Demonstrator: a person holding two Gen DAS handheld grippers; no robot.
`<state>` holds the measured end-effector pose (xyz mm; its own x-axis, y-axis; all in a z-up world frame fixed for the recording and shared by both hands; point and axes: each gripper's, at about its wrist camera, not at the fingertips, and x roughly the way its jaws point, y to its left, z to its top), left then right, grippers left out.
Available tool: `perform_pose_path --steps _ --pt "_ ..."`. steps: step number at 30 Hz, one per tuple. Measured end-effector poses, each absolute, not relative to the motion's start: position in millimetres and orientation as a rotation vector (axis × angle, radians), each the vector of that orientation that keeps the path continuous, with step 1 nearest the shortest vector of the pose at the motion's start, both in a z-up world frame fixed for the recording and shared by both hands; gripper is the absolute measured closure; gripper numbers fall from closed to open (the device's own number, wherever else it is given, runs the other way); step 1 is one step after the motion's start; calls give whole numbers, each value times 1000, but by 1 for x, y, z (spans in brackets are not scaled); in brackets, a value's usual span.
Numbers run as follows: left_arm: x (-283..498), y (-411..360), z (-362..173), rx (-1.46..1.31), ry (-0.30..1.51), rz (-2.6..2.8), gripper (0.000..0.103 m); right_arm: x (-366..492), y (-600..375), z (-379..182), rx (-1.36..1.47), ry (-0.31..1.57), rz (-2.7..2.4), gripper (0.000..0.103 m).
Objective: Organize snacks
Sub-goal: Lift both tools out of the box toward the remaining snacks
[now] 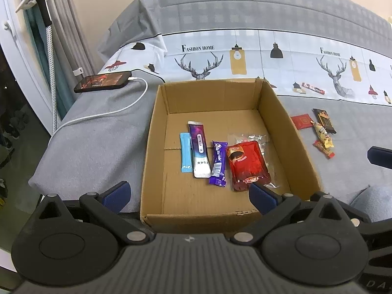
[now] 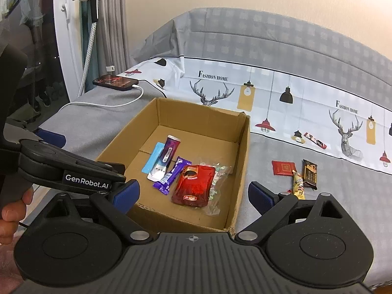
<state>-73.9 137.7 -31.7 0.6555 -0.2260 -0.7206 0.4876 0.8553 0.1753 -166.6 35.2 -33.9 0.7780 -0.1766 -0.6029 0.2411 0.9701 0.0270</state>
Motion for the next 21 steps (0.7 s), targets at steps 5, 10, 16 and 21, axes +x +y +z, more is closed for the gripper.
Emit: perform_pose_path --steps 5,10,16,21 --pt "-74 135 -32 382 757 -414 0 -167 33 -35 116 640 -227 7" --pt "-73 132 -31 393 760 -417 0 -167 29 -37 133 640 -227 7" --pt "-71 125 -30 399 760 -412 0 -169 25 -38 142 636 -226 6" --pt "-68 118 -31 414 766 -408 0 -168 17 -41 169 636 -235 6"
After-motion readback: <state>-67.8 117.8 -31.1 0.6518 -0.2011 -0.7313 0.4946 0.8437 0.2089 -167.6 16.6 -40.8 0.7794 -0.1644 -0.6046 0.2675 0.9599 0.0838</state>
